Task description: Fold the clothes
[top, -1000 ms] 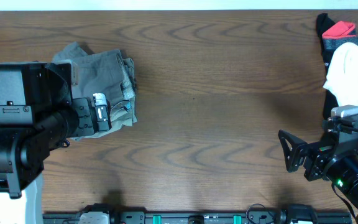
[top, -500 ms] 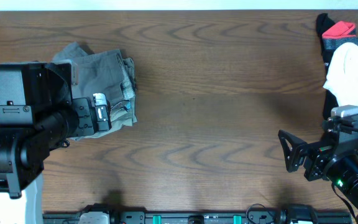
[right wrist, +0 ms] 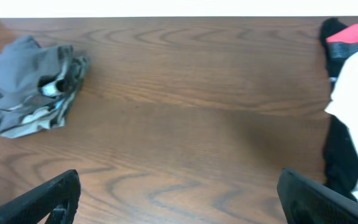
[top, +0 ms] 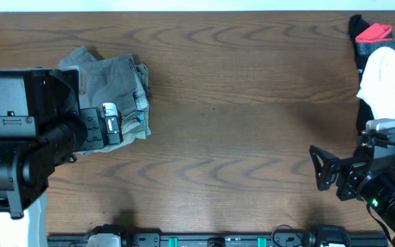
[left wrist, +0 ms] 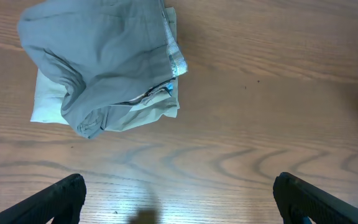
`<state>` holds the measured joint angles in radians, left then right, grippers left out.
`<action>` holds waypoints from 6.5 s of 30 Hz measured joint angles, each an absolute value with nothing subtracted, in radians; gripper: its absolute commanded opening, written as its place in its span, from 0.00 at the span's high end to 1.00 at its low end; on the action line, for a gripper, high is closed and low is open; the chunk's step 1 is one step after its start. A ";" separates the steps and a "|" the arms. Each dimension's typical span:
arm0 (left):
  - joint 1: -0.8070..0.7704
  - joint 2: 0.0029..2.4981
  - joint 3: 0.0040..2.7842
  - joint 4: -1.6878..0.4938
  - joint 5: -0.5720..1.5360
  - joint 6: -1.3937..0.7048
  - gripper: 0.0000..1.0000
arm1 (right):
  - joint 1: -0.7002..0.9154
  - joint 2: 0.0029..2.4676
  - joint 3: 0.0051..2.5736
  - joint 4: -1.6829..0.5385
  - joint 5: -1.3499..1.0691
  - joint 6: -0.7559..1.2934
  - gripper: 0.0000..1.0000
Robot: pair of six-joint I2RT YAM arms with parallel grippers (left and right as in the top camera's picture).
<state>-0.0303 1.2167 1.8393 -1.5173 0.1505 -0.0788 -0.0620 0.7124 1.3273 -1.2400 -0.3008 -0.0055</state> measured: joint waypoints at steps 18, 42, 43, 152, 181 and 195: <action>-0.030 1.217 1.837 -1.517 0.150 -0.079 0.02 | -0.062 0.324 0.754 -0.805 -0.169 -0.016 0.01; -0.030 1.217 1.837 -1.517 0.151 -0.079 0.02 | -0.062 0.024 0.334 -0.707 -0.212 -0.016 0.01; -0.030 1.217 1.837 -1.517 0.151 -0.079 0.02 | -0.062 0.019 0.327 -0.707 -0.213 -0.016 0.01; 0.084 0.012 0.024 0.226 0.196 -0.091 0.02 | -0.062 0.012 0.163 -0.662 -0.211 -0.016 0.01; 0.076 0.017 0.015 -0.008 0.184 -0.101 0.02 | -0.062 0.012 0.163 -0.662 -0.210 -0.016 0.01; 0.076 0.018 0.015 -0.008 0.184 -0.101 0.02 | -0.062 0.012 0.163 -0.662 -0.210 -0.016 0.01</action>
<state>0.0765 0.0177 0.0154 -0.0082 0.1841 -0.1013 -0.0620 0.0120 0.1635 -0.6617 -0.2104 -0.0158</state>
